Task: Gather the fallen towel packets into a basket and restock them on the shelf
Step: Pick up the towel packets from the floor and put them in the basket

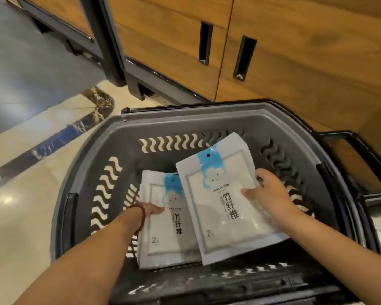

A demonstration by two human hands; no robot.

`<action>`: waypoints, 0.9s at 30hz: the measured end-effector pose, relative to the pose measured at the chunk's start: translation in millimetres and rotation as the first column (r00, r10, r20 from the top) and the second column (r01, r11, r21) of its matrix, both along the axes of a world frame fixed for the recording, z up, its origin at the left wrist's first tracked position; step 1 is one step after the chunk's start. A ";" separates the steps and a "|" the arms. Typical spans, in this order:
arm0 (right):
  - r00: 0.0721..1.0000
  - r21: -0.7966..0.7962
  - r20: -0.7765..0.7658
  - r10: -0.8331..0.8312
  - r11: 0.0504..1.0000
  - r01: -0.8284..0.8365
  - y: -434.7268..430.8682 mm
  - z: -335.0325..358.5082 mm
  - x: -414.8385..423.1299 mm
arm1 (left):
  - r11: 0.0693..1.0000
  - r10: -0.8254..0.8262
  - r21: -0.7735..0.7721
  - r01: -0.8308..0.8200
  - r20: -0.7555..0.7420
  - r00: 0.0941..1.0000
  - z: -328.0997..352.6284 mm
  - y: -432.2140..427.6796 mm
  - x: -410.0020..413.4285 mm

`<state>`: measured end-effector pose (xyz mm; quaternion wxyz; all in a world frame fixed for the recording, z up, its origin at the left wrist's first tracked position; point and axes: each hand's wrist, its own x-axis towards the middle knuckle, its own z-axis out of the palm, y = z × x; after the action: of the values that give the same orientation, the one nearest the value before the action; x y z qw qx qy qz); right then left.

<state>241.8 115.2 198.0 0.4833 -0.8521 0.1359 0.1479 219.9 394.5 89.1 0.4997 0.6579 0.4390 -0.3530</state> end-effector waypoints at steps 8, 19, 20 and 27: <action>0.997 -0.024 -0.057 0.055 0.998 -0.057 15.7 -17.4 2.7 | 0.608 -0.502 0.613 0.504 -0.195 0.843 -13.2 -6.3 -5.1; 0.961 0.121 -0.264 0.084 0.991 -0.053 83.0 -57.9 -9.4 | 0.161 -0.876 0.953 0.257 0.018 0.482 143.1 22.3 28.5; 0.954 0.156 -0.286 0.088 0.987 -0.044 92.5 -64.1 -9.7 | 0.128 -0.879 0.977 0.170 0.033 0.475 150.6 29.9 19.4; 0.753 -0.271 -0.524 0.398 0.761 -0.590 110.5 -105.4 -2.4 | 0.064 -0.818 0.982 0.178 -0.050 0.573 138.1 59.4 -23.6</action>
<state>239.4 225.6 92.6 0.1867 -0.8842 0.0326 0.4268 196.3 454.0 227.2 -0.0502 0.9917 0.1179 0.0132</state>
